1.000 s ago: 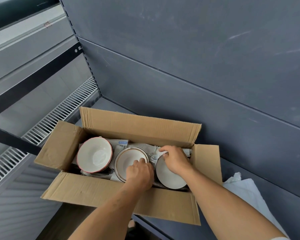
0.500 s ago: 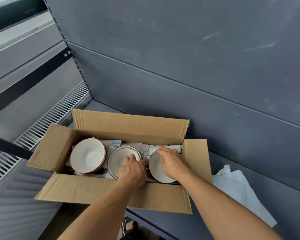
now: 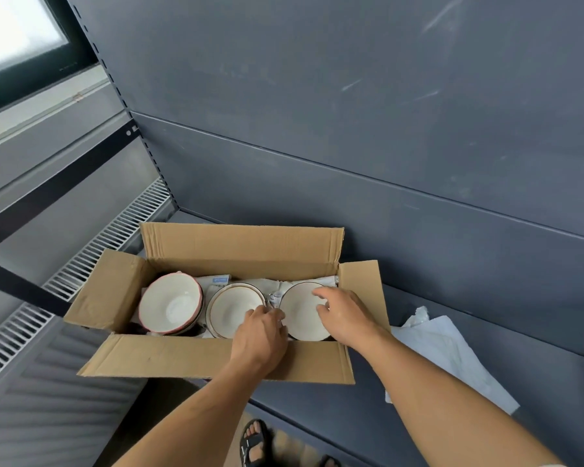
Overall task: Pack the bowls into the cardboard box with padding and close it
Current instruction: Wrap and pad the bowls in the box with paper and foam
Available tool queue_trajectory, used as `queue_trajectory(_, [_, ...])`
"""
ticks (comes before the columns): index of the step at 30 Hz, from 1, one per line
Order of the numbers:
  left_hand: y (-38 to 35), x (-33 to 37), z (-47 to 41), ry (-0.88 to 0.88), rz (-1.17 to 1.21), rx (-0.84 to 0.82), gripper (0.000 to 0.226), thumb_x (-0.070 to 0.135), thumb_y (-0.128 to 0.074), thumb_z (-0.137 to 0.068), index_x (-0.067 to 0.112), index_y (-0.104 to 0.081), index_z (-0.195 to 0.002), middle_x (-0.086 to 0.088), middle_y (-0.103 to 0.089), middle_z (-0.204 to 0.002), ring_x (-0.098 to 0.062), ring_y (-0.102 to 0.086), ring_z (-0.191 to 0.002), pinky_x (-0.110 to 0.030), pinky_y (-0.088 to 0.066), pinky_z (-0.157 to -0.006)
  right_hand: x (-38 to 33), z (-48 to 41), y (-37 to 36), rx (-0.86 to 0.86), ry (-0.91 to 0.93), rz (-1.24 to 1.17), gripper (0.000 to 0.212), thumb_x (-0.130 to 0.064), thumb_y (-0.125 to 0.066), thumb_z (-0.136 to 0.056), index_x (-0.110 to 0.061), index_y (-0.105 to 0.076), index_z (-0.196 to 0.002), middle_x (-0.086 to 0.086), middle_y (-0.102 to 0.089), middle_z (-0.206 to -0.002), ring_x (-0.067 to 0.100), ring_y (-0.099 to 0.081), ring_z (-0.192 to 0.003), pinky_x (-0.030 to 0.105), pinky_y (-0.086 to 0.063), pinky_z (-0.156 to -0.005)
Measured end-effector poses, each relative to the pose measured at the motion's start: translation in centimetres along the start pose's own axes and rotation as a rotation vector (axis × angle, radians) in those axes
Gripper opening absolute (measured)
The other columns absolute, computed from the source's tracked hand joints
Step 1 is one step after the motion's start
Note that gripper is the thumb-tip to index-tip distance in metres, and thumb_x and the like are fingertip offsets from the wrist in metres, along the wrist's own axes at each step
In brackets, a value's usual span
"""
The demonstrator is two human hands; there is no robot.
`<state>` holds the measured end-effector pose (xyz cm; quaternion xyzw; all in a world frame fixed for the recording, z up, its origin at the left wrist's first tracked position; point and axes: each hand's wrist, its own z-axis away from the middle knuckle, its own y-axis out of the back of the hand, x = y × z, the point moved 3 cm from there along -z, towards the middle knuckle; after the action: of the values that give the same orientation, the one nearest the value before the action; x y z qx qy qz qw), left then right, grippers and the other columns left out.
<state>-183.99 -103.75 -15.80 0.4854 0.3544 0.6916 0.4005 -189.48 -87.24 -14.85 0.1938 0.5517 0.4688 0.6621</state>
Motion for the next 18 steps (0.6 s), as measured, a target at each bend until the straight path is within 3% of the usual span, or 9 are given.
queue_trajectory(7, [-0.7,6.0,2.3,-0.126,0.03,-0.021,0.028,0.035,-0.047,-0.094,0.03,-0.064,-0.116,0.004,-0.066,-0.114,-0.022,-0.065,-0.099,-0.03,-0.051,-0.08,3.5,4.6,3.1,0.162,-0.057,-0.023,0.027,-0.029,-0.049,-0.097,-0.022,-0.064,-0.119,-0.004,-0.067,-0.114,0.019,-0.061,-0.1,0.034,-0.054,-0.082])
queue_trajectory(11, [-2.3,9.9,3.4,-0.226,0.008,-0.092,0.024,0.033,-0.044,-0.093,0.03,-0.067,-0.099,0.001,-0.071,-0.093,-0.024,-0.066,-0.08,-0.027,-0.048,-0.062,7.1,7.6,4.7,0.217,-0.146,-0.004,0.019,-0.032,-0.05,-0.097,-0.022,-0.065,-0.105,-0.007,-0.066,-0.104,0.017,-0.061,-0.094,0.036,-0.054,-0.078])
queue_trajectory(13, [-3.4,11.5,3.8,-0.27,0.003,-0.117,0.024,0.032,-0.044,-0.094,0.029,-0.068,-0.097,0.001,-0.071,-0.089,-0.023,-0.064,-0.075,-0.028,-0.049,-0.061,9.5,9.2,5.2,0.234,-0.205,-0.006,0.017,-0.031,-0.048,-0.098,-0.022,-0.063,-0.099,-0.007,-0.065,-0.096,0.017,-0.06,-0.086,0.036,-0.054,-0.074])
queue_trajectory(15, [-4.5,13.1,4.2,-0.312,-0.021,-0.133,0.022,0.032,-0.044,-0.094,0.027,-0.066,-0.092,0.001,-0.069,-0.087,-0.022,-0.058,-0.072,-0.027,-0.045,-0.06,12.1,10.8,5.5,0.241,-0.276,-0.022,0.019,-0.029,-0.045,-0.098,-0.023,-0.062,-0.101,-0.007,-0.066,-0.096,0.018,-0.061,-0.083,0.035,-0.053,-0.071])
queue_trajectory(18, [-6.7,15.2,4.7,-0.367,-0.042,-0.195,0.02,0.03,-0.044,-0.093,0.027,-0.052,-0.076,0.003,-0.063,-0.082,-0.022,-0.052,-0.07,-0.027,-0.041,-0.059,16.0,13.5,5.9,0.244,-0.391,-0.044,0.029,-0.033,-0.045,-0.098,-0.025,-0.06,-0.122,-0.007,-0.065,-0.116,0.018,-0.061,-0.1,0.03,-0.05,-0.076])
